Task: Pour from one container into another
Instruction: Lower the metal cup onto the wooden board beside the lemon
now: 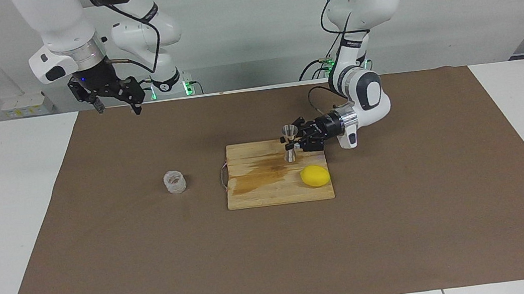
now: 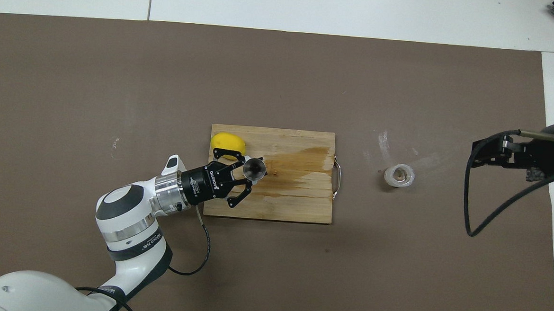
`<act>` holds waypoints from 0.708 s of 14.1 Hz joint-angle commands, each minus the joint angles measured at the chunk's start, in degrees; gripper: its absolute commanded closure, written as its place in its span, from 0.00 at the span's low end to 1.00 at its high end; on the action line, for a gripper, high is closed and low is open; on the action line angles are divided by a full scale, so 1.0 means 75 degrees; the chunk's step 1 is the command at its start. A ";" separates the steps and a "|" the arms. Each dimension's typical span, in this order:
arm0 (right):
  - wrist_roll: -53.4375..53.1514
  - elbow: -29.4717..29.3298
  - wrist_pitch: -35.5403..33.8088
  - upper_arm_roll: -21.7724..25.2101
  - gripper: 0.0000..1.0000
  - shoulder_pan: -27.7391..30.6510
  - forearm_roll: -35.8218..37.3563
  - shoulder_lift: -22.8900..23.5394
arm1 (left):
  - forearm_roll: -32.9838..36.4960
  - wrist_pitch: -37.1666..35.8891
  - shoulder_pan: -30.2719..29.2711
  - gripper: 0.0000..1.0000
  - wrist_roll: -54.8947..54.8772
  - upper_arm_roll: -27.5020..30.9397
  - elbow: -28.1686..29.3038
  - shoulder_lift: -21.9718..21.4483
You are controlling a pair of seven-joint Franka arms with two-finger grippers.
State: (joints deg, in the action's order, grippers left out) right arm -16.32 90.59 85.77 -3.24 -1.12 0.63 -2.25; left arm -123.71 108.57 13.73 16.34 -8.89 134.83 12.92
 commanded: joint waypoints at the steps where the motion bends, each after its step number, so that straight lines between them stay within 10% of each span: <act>1: 0.0219 -0.0079 -0.0092 -0.0037 0.00 0.0091 0.0045 0.0042 | -0.0263 0.0067 0.0150 0.99 -0.0455 0.0107 0.0093 0.0151; 10: 0.0219 -0.0079 -0.0092 -0.0037 0.00 0.0091 0.0045 0.0042 | -0.0498 0.0067 0.0220 0.93 -0.0866 0.0107 0.0070 0.0456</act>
State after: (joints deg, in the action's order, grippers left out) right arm -16.32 90.59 85.77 -3.24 -1.12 0.63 -2.25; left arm -125.88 108.68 13.88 10.88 -8.81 135.03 16.55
